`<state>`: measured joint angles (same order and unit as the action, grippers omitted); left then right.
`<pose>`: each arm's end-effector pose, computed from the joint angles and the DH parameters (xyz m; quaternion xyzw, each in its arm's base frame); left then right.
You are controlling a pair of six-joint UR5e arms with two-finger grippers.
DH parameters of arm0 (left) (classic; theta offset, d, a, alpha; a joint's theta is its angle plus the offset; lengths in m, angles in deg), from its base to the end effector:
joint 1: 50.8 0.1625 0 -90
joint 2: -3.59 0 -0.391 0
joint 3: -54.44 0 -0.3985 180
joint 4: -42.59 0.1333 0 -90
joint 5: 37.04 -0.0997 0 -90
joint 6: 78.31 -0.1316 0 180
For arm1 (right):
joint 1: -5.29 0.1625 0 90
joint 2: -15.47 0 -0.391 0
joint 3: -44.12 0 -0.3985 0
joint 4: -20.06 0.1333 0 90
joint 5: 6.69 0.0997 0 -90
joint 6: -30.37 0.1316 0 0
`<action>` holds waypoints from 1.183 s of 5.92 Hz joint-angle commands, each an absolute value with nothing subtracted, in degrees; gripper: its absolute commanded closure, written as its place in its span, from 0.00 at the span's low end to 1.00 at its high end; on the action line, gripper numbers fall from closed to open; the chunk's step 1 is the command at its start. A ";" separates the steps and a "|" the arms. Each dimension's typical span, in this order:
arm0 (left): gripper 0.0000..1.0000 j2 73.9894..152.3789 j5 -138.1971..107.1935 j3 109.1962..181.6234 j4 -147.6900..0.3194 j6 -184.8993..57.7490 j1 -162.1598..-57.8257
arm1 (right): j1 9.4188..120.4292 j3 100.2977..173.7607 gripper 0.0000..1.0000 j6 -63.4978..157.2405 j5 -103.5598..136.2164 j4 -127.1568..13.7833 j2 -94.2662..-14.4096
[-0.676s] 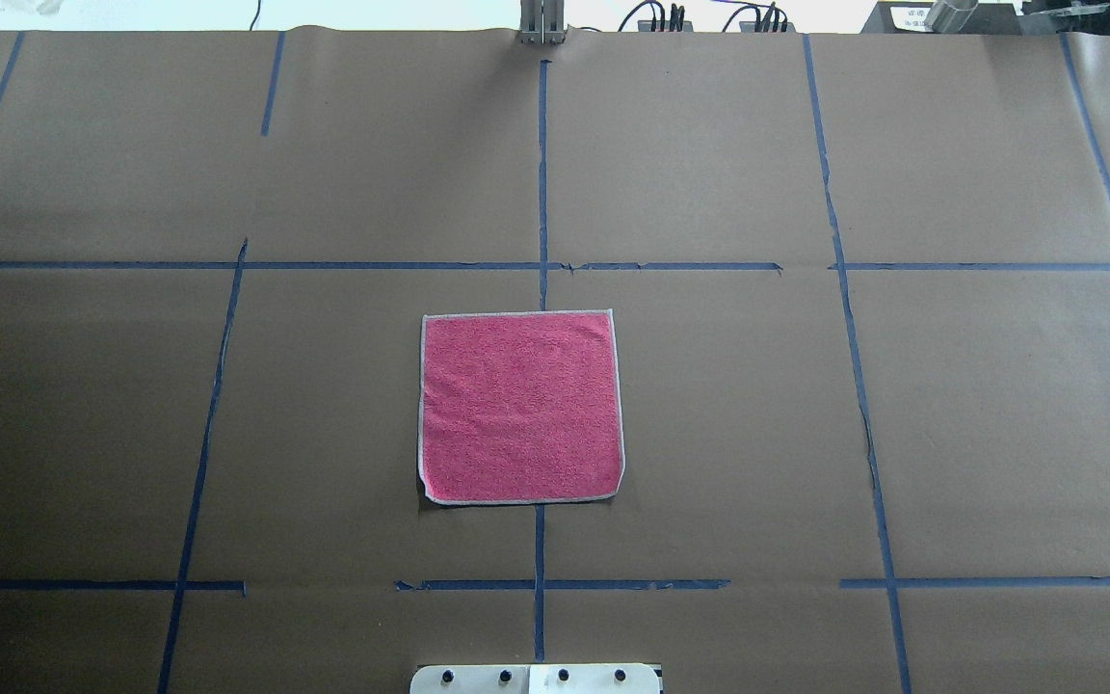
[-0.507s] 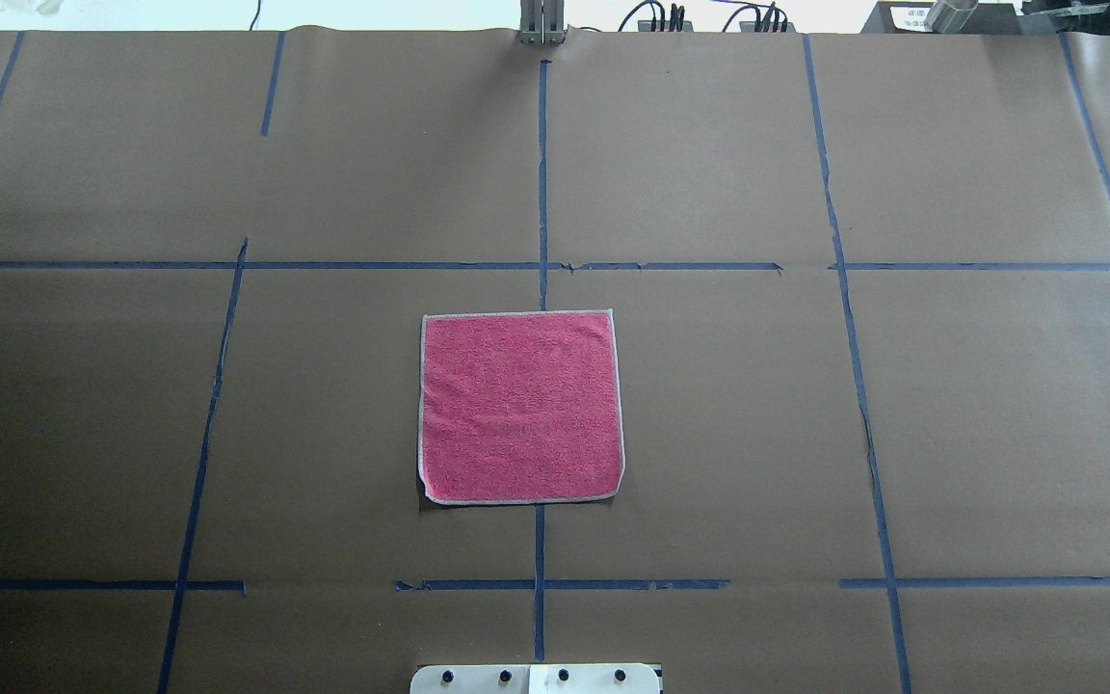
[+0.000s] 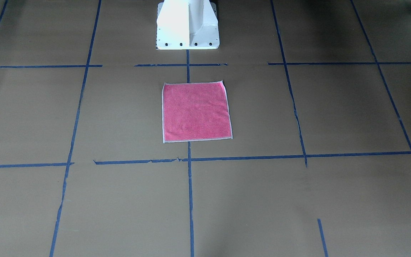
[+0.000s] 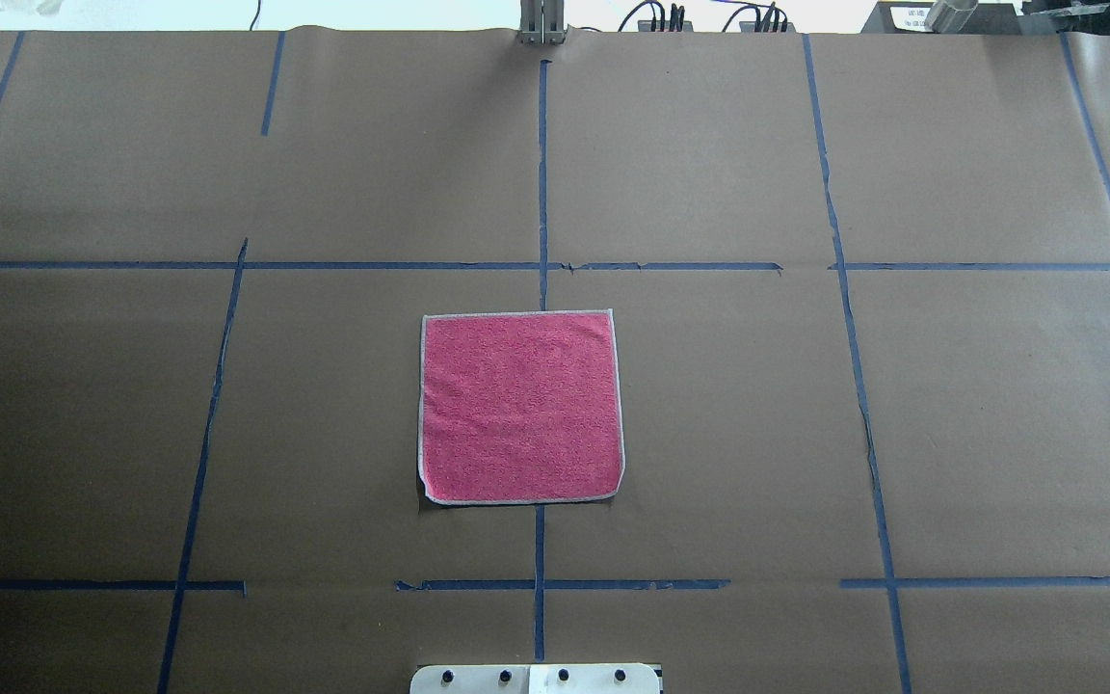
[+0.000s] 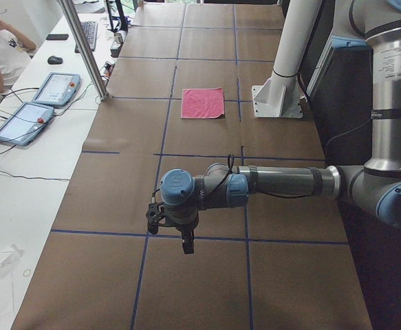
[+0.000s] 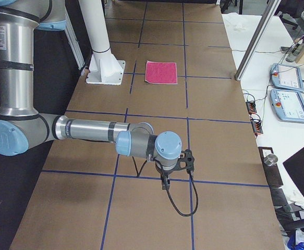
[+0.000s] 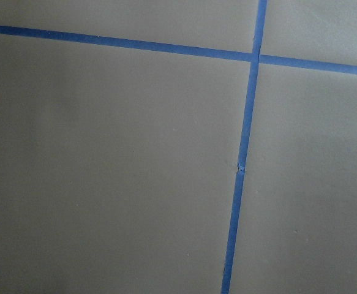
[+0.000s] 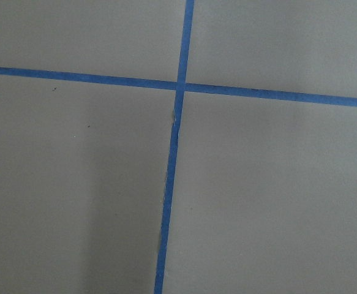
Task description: Fold towel twice with both arms
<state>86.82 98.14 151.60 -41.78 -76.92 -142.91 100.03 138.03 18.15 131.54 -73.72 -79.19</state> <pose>-0.0562 -0.4414 0.6495 -0.0398 0.3840 -0.0457 0.9213 0.0730 -0.4547 0.6527 0.0245 -0.4091 -0.0434 0.9111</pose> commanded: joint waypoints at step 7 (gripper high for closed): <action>0.00 96.47 98.67 165.14 -41.60 -41.94 -121.09 | 99.43 140.79 0.00 19.21 132.00 -73.72 -77.09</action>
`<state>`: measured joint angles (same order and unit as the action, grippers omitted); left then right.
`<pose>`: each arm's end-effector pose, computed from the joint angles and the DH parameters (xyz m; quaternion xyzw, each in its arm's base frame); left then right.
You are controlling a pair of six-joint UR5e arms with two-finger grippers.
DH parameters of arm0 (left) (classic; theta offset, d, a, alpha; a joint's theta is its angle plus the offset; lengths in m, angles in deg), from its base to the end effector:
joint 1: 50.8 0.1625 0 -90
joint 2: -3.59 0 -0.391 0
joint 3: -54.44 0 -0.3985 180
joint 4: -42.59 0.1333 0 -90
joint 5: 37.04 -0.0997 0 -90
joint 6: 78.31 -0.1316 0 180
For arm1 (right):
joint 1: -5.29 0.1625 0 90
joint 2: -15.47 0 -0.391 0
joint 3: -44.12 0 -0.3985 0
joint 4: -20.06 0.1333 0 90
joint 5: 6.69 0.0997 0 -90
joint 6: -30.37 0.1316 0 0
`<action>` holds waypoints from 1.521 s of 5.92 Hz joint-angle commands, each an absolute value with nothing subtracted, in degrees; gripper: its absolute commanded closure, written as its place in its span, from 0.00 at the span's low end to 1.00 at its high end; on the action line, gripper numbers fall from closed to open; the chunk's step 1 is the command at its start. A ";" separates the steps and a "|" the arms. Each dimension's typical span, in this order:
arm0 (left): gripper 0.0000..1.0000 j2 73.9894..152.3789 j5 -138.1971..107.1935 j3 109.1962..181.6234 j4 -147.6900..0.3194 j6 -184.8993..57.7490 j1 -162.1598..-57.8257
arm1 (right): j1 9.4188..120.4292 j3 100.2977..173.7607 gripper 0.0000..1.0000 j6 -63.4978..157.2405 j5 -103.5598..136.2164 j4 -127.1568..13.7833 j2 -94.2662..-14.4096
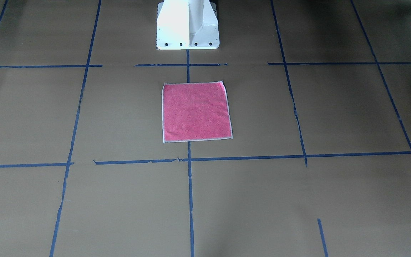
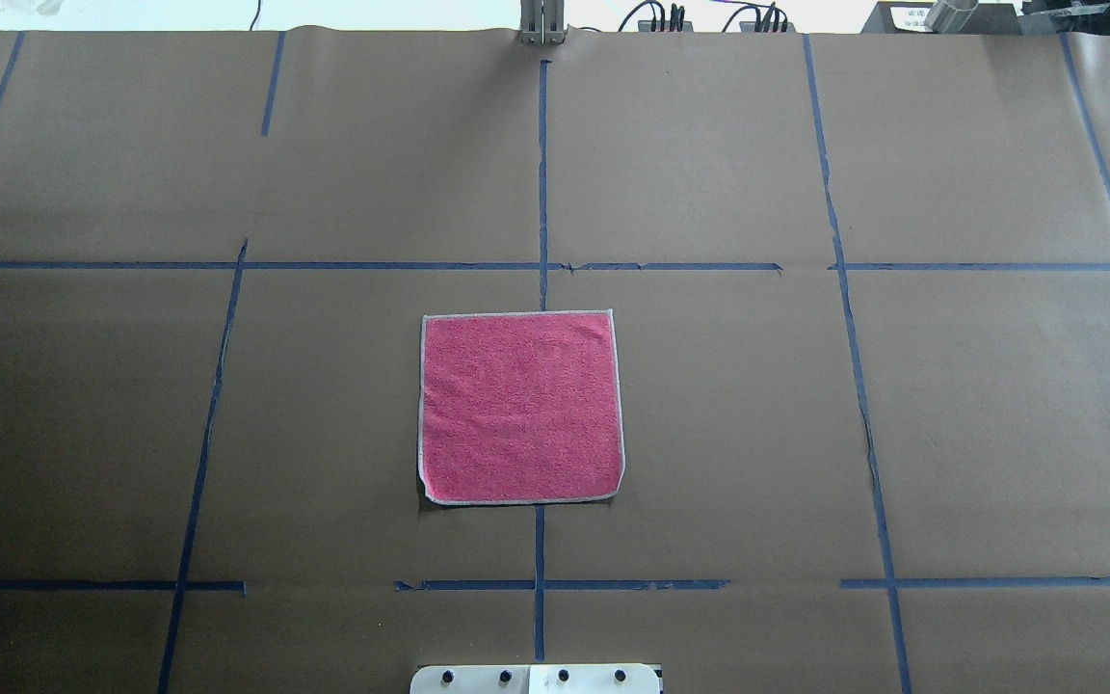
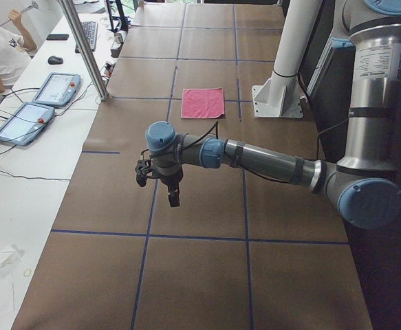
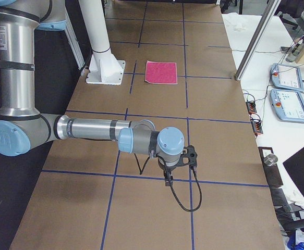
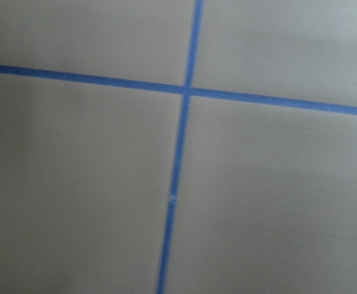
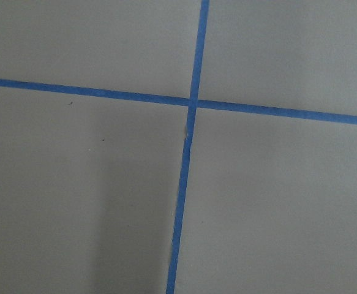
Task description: Fold towel twice with both arms
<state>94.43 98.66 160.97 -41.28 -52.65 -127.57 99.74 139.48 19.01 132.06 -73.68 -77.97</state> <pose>0.0768 -0.4974 0.5052 -0.0436 0.3945 -0.0615 0.9158 0.0709 -0.4676 0.6293 0.0424 -0.4107 -0.0483 0.9095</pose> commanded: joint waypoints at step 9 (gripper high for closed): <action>0.14 120.84 75.90 157.54 -56.63 16.61 -76.74 | 67.64 150.72 0.00 85.52 126.57 -50.78 -68.74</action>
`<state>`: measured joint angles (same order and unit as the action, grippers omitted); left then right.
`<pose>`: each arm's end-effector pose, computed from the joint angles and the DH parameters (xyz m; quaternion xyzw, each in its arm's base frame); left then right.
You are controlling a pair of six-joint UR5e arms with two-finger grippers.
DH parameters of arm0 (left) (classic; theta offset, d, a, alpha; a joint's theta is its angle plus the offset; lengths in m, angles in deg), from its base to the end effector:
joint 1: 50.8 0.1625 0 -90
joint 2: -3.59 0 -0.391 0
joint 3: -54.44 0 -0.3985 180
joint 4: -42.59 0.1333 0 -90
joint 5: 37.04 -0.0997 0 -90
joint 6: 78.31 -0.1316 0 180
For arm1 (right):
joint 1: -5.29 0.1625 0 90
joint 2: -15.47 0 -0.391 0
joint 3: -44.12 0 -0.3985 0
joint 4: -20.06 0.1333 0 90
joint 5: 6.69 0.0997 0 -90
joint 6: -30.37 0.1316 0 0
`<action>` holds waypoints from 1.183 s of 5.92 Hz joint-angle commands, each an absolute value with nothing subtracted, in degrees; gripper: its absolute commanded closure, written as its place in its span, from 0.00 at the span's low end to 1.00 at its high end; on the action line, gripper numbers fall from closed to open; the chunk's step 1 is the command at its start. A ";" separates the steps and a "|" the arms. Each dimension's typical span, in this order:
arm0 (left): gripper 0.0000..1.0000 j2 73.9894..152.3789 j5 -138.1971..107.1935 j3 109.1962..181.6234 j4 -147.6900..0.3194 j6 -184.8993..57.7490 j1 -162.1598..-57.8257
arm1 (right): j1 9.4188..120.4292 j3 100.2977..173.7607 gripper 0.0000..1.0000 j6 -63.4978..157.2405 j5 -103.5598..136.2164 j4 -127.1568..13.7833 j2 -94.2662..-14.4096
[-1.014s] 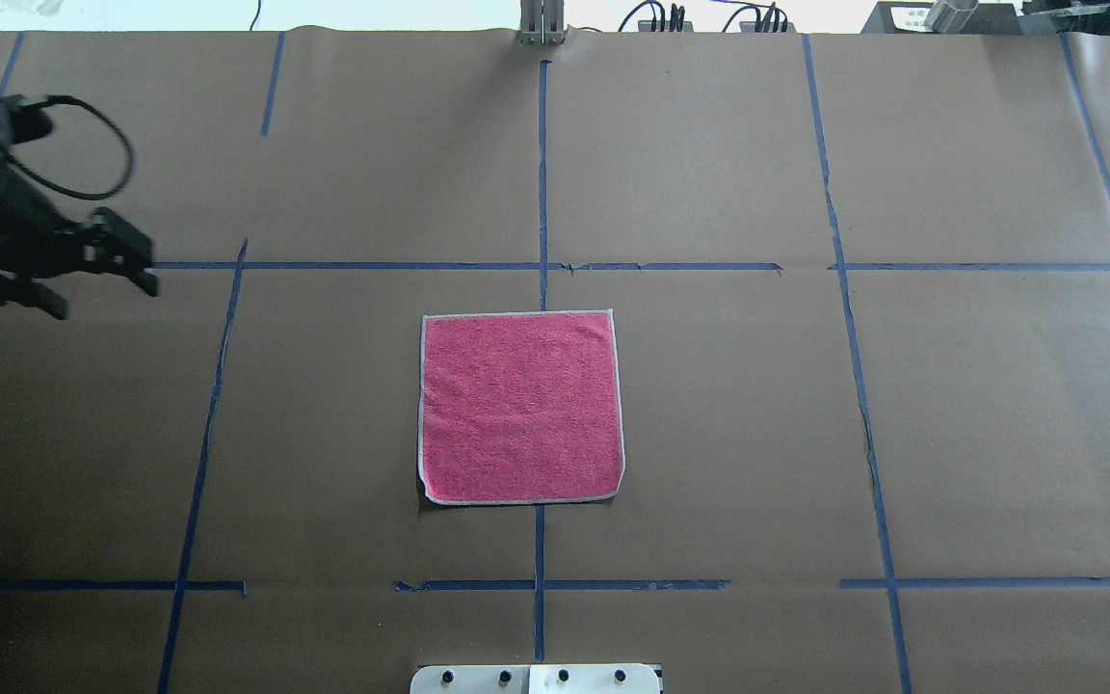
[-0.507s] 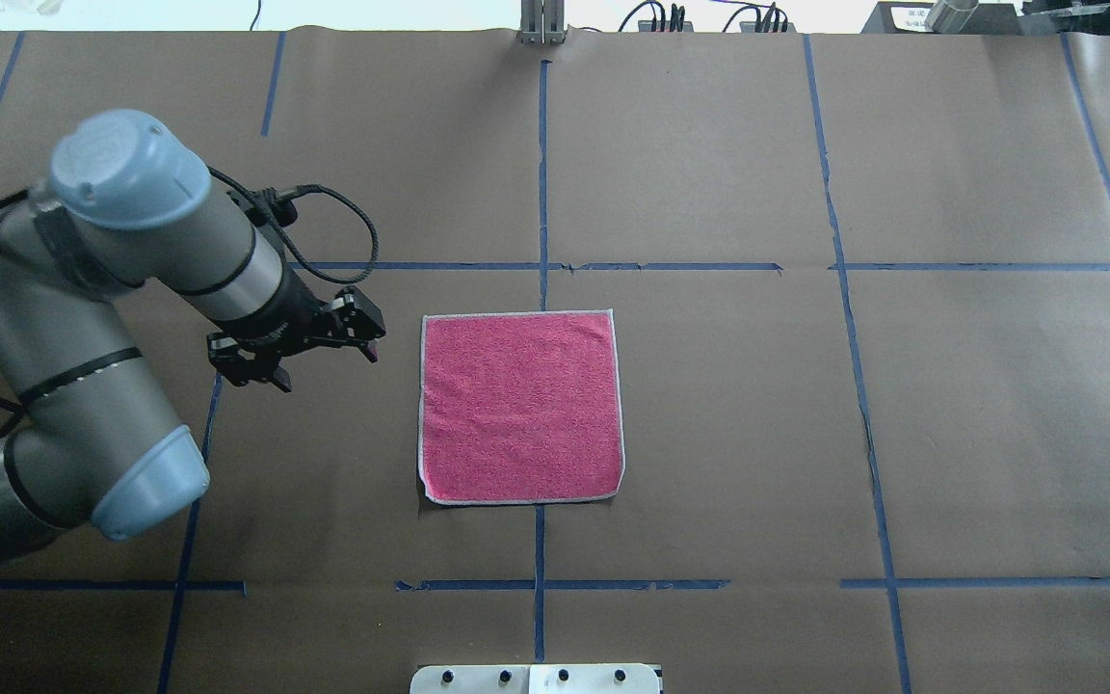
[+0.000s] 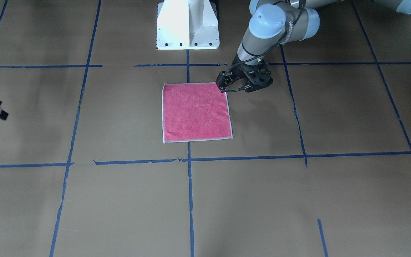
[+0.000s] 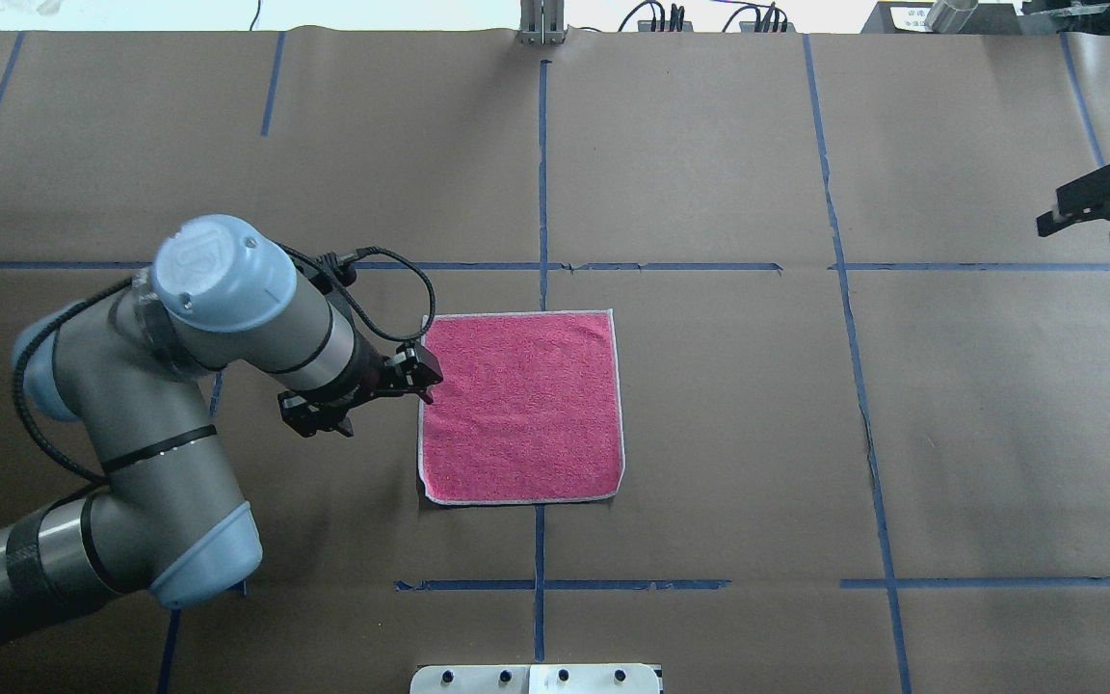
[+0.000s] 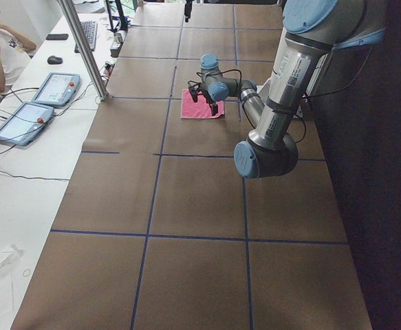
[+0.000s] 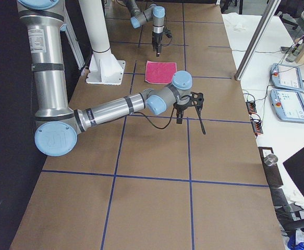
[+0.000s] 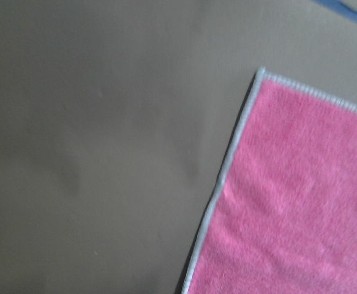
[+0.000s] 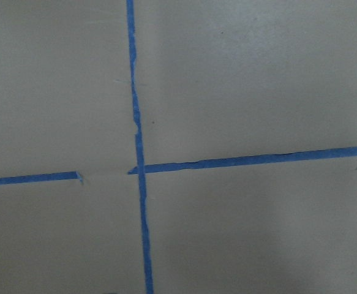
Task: Fold towel twice with both arms
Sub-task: 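Move the left gripper to the towel edge nearest it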
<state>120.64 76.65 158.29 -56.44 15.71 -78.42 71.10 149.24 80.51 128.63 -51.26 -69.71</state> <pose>0.5257 -0.3658 0.2511 -0.0977 0.4424 -0.1585 0.8773 -0.1863 -0.5117 0.4263 0.0235 -0.4741 0.0714 0.8773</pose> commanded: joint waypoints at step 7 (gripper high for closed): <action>0.50 122.33 75.90 152.79 -59.36 16.88 -74.79 | 63.30 152.93 0.00 92.51 124.09 -50.87 -66.27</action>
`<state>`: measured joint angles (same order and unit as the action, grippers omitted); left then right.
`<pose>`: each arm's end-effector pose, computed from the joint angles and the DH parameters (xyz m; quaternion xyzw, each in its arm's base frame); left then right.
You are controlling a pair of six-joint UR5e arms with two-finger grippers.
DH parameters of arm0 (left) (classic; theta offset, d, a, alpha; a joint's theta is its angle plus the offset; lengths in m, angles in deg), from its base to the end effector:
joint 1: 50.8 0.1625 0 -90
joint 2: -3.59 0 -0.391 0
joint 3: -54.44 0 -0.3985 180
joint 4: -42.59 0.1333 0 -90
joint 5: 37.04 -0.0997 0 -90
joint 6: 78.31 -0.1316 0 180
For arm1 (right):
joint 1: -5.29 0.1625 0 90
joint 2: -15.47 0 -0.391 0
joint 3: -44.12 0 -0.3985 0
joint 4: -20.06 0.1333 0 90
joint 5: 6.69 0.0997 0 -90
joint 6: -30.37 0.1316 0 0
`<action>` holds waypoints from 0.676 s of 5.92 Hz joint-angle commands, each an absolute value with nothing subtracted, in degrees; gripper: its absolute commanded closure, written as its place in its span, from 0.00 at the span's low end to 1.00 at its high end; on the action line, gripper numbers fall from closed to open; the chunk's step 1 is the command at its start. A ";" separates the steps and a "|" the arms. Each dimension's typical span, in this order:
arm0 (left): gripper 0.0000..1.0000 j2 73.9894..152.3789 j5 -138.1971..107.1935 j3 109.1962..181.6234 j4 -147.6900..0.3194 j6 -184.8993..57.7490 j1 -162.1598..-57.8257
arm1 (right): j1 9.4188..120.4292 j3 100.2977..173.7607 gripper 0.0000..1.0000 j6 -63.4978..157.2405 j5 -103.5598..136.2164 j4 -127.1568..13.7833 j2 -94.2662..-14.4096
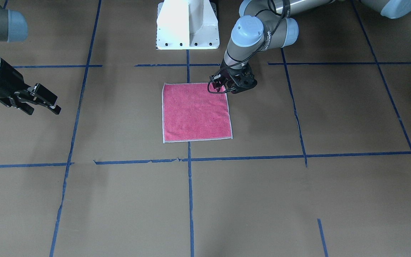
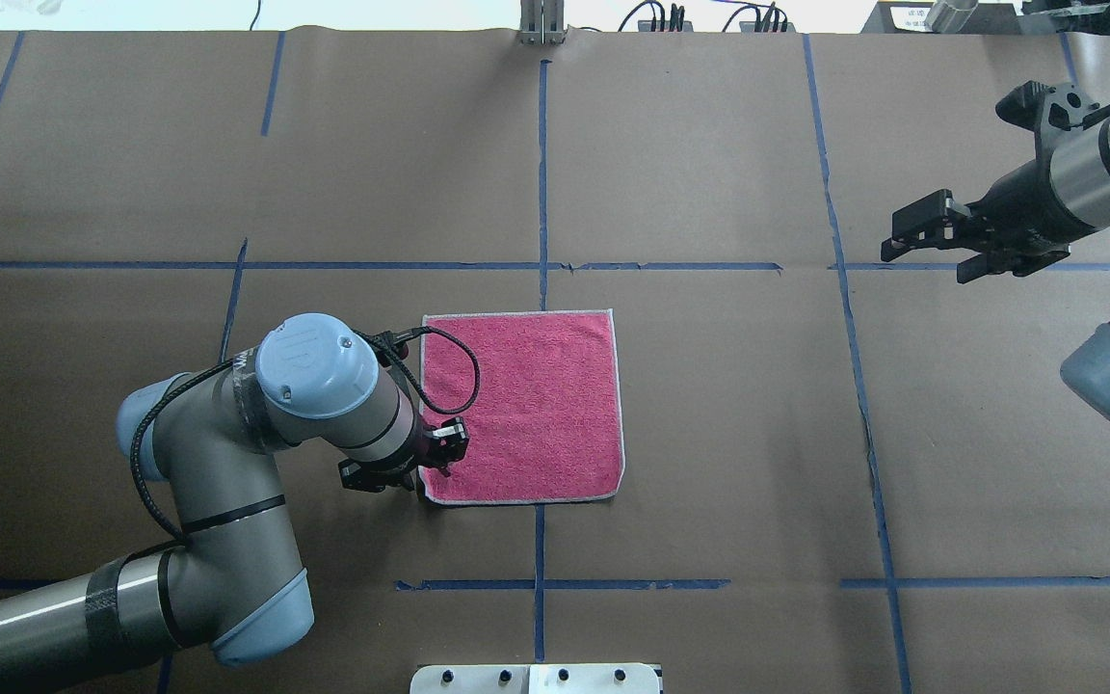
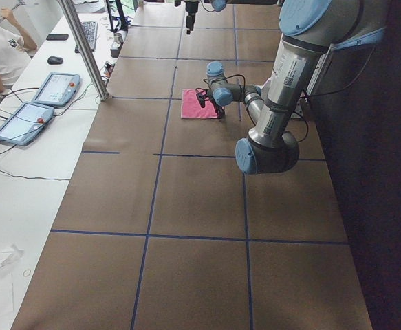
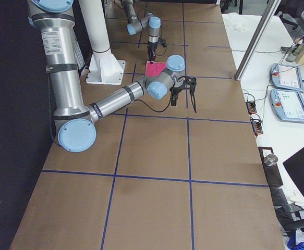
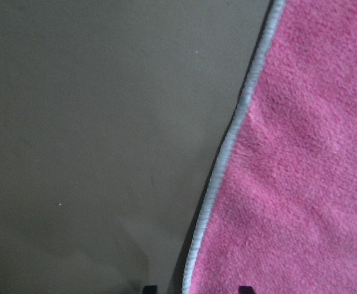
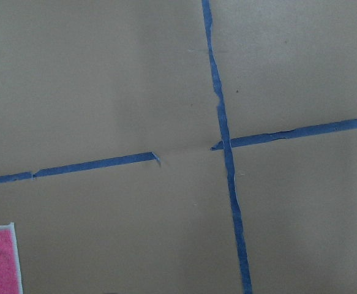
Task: Fold towel twice with both arms
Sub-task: 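Grasp the towel edge with the left gripper while the right gripper approaches the opposite edge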
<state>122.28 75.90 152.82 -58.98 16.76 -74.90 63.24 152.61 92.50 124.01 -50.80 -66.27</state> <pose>0.5713 -0.3454 0.2705 -0.1120 0.4280 -0.1456 0.8849 -0.2532 -0.4940 0.3679 0.0143 -0.4857 0.0931 0.8690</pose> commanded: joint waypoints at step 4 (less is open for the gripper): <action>0.64 121.54 75.99 153.76 -59.18 17.23 -74.79 | 63.39 153.72 0.00 92.51 124.26 -51.22 -66.36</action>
<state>121.84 75.99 153.72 -59.19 17.21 -74.79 63.36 153.59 92.51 124.18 -51.12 -66.38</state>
